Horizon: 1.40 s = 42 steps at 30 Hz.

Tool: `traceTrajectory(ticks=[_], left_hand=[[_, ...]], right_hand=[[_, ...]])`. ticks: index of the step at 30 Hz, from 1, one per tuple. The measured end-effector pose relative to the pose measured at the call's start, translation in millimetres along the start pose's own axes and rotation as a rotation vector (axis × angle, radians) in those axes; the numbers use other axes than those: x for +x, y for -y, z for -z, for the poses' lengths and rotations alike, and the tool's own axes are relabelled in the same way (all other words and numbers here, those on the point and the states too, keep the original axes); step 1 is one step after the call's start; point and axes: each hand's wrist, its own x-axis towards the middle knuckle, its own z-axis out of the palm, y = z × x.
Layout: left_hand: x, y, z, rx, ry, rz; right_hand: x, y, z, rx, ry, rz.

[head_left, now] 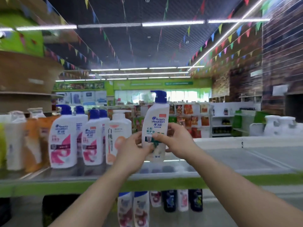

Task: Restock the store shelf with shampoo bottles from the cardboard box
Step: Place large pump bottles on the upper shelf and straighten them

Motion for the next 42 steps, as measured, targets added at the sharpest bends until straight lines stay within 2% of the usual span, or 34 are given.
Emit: traceTrajectory(ticks=[7,13,21,31,35,39,42], left_hand=[[42,63,-11,0.189,-0.024,0.117],[72,78,-16,0.206,0.045,0.206],[89,79,-29,0.088,0.005,0.229],[83,71,-33,0.110,0.007,0.217],[83,70,-35,0.121,0.008,0.254],[79,73,-33,0.145,0.058,0.274],[67,69,-32,0.164,0.062,0.254]], right_hand=[[66,-48,-61,-0.045,0.022,-0.122],[99,-71,-78,-0.056,0.035,-0.189],[119,-78,-89,-0.074,0.049,-0.212],[122,-79,-90,-0.102,0.093,-0.229],[117,-77,-84,-0.203,0.110,-0.249],[90,-70,-70,-0.367,0.110,-0.265],[56,-54,-52,-0.341,0.089,-0.193]])
